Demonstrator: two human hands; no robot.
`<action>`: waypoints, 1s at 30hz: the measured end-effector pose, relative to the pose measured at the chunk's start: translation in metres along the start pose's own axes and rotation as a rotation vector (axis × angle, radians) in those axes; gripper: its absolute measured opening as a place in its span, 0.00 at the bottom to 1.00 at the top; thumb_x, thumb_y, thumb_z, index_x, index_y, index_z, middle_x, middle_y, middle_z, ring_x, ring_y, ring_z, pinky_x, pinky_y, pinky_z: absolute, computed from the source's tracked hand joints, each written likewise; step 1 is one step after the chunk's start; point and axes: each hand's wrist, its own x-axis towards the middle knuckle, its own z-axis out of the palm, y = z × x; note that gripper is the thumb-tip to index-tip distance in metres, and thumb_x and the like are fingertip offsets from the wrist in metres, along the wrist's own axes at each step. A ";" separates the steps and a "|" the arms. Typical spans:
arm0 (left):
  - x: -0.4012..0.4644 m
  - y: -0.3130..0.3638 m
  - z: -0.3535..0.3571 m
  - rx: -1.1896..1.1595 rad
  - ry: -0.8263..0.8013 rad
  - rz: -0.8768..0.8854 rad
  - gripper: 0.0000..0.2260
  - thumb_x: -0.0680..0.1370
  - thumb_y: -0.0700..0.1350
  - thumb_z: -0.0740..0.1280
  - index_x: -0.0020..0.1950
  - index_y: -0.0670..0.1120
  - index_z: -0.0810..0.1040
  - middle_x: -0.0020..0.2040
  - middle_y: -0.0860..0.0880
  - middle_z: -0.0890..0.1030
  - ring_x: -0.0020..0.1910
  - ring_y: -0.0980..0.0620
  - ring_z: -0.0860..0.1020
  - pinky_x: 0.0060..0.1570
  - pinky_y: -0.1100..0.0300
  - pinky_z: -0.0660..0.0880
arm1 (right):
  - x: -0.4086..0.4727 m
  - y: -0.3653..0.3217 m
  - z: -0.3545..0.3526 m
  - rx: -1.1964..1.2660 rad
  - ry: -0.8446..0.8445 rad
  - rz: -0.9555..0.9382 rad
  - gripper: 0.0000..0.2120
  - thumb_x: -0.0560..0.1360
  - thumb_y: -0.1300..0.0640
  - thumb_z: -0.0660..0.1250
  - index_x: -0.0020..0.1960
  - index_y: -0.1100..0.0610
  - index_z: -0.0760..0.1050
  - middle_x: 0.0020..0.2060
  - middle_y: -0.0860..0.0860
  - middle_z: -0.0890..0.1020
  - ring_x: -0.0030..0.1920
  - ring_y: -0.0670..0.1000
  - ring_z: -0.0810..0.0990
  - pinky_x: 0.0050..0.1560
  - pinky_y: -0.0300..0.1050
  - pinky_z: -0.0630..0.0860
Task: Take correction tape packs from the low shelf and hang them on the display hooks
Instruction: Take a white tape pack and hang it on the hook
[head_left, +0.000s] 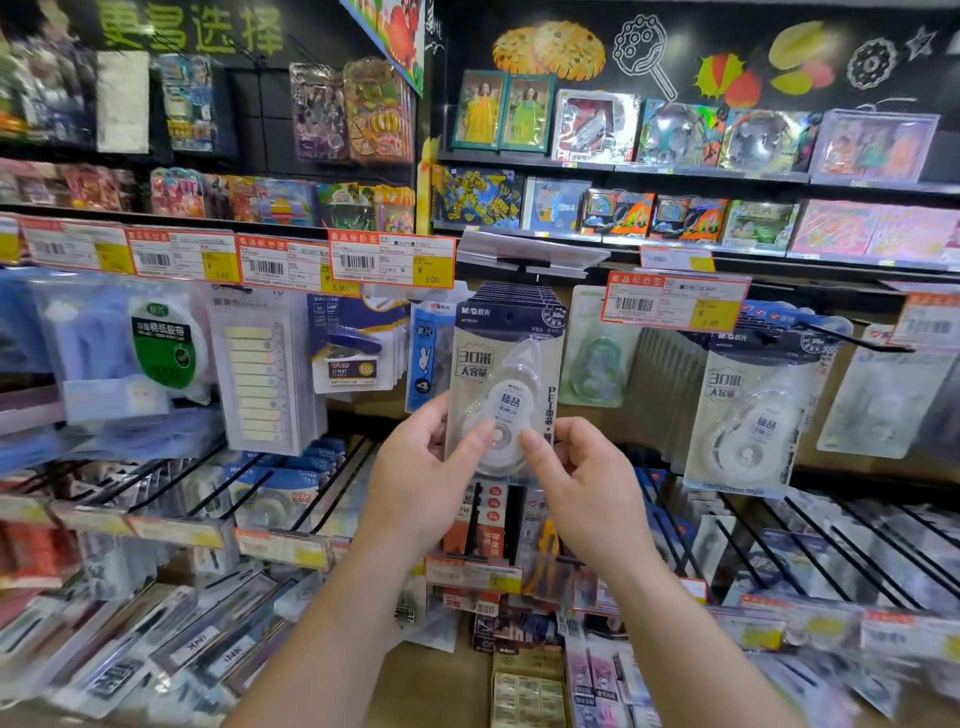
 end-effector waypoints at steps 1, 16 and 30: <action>0.002 0.002 0.001 0.005 -0.003 -0.002 0.10 0.79 0.50 0.69 0.56 0.65 0.76 0.46 0.64 0.84 0.46 0.67 0.82 0.43 0.71 0.77 | 0.002 0.000 -0.001 0.000 0.010 -0.003 0.09 0.78 0.44 0.64 0.49 0.49 0.76 0.37 0.54 0.81 0.37 0.51 0.78 0.38 0.48 0.75; 0.015 -0.002 0.007 0.092 -0.012 -0.013 0.10 0.79 0.52 0.68 0.51 0.70 0.74 0.47 0.66 0.83 0.47 0.68 0.81 0.50 0.59 0.81 | 0.016 0.005 -0.004 -0.061 0.026 -0.022 0.11 0.78 0.42 0.64 0.45 0.49 0.76 0.34 0.51 0.80 0.32 0.44 0.73 0.34 0.42 0.71; 0.026 -0.015 0.010 0.325 0.099 -0.017 0.24 0.75 0.58 0.70 0.69 0.57 0.67 0.48 0.57 0.77 0.46 0.54 0.79 0.48 0.47 0.79 | 0.022 0.005 -0.003 -0.383 0.008 0.016 0.17 0.78 0.37 0.60 0.42 0.50 0.69 0.32 0.45 0.75 0.35 0.46 0.74 0.35 0.47 0.70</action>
